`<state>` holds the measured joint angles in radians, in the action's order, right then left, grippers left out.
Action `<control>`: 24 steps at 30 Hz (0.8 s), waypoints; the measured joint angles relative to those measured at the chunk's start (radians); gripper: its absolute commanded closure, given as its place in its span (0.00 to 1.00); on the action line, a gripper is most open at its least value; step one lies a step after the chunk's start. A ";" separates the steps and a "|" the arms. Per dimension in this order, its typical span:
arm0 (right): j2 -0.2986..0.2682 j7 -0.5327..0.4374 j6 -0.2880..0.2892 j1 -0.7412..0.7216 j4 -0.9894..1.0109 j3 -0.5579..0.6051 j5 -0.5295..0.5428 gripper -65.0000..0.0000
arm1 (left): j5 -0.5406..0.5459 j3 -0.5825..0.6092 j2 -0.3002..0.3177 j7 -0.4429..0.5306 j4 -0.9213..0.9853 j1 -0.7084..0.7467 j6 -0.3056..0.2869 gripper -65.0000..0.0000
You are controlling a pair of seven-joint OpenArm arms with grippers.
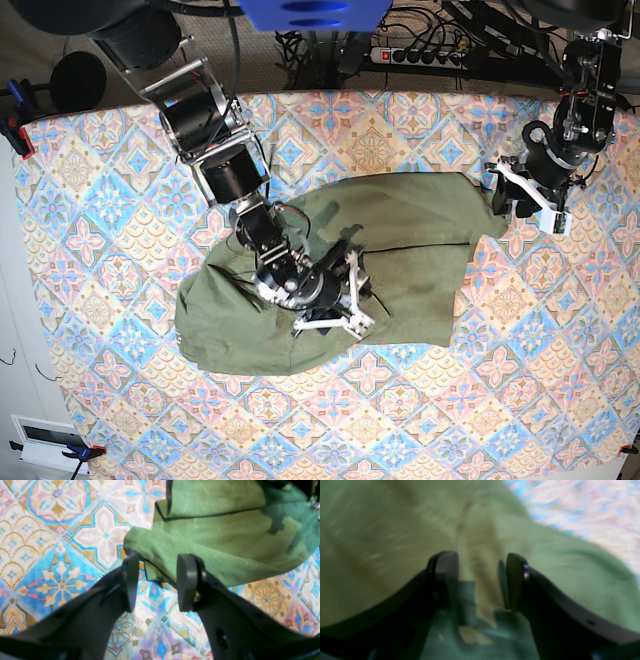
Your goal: Layout the t-shirt on the table in an organized manner, then fold the t-shirt properly
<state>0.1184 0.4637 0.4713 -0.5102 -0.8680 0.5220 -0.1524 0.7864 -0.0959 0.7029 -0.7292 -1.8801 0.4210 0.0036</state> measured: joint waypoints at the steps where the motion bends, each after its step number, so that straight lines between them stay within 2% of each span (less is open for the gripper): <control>1: 0.003 0.000 0.003 0.004 0.002 0.003 0.001 0.54 | 0.000 0.000 0.000 0.000 0.000 0.000 0.000 0.64; 7: 0.006 -0.027 -0.014 -0.018 0.047 0.001 0.003 0.54 | 0.000 0.000 0.000 0.000 0.000 0.000 0.000 0.64; 16: 0.000 -0.045 -0.010 -0.014 0.097 0.001 0.003 0.56 | 0.000 0.000 0.000 0.000 0.000 0.000 0.000 0.64; 18: -0.010 -0.047 -0.009 -0.010 0.095 0.002 0.003 0.62 | 0.000 0.000 0.000 0.000 0.000 0.000 0.000 0.64; 22: -0.027 -0.055 -0.006 -0.010 0.094 0.002 0.007 0.88 | 0.000 0.000 0.000 0.000 0.000 0.000 0.000 0.64; 24: -0.027 -0.050 -0.006 -0.010 0.087 0.002 0.006 0.98 | 0.000 0.000 0.000 0.000 0.000 0.000 0.000 0.64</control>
<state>0.0917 0.4133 0.4652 -0.5201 -0.7811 0.5236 -0.1467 0.7864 -0.0959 0.7029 -0.7288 -1.8801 0.4210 0.0036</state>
